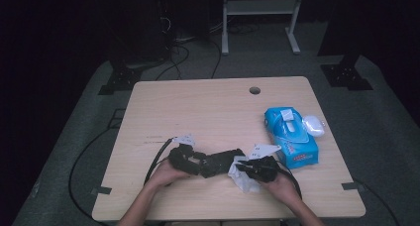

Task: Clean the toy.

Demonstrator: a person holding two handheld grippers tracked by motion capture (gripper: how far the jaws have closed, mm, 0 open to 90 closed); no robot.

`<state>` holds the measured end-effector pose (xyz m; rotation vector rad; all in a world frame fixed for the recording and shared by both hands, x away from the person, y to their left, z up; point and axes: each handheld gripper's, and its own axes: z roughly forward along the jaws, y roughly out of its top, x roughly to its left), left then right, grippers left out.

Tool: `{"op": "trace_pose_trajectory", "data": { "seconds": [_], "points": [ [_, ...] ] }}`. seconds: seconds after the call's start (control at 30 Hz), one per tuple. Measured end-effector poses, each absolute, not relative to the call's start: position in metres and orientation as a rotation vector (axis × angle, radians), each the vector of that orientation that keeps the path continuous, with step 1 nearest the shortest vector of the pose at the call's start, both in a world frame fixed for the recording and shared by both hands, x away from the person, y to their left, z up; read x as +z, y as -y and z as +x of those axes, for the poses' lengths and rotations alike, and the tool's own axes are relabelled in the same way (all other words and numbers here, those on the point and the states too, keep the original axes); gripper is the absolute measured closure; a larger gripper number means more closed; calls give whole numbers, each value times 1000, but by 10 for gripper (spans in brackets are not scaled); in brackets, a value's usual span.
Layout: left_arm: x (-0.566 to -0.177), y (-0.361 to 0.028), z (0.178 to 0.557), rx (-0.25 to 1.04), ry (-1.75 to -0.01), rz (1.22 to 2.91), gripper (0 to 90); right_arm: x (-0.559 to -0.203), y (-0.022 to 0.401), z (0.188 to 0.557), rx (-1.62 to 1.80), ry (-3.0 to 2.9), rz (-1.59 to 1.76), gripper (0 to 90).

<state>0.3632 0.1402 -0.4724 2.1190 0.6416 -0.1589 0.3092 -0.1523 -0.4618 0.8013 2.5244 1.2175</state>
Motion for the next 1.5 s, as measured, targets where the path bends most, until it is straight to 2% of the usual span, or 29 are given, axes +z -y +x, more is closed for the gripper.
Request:
{"op": "trace_pose_trajectory", "data": {
  "seconds": [0.13, 0.3, 0.83, 1.2, 1.33, 1.5],
  "points": [
    [-471, -139, 360, -136, -617, 2132, 266, -461, 152, 307, 1204, -2526, 787, 823],
    [-466, -135, 352, -48, -569, 2154, 267, -462, 152, 302, 1204, -2514, 788, 826],
    [-455, -119, 315, 334, -313, 2248, 268, -463, 156, 288, 1179, -2526, 770, 828],
    [-452, -119, 302, 400, -256, 2260, 275, -466, 156, 281, 1173, -2525, 774, 830],
    [-447, -126, 302, 370, -261, 2211, 396, -468, 157, 278, 1165, -2535, 768, 832],
    [-453, -122, 303, 343, -266, 2240, 383, -475, 152, 275, 1087, -2595, 762, 830]
  ]
}}
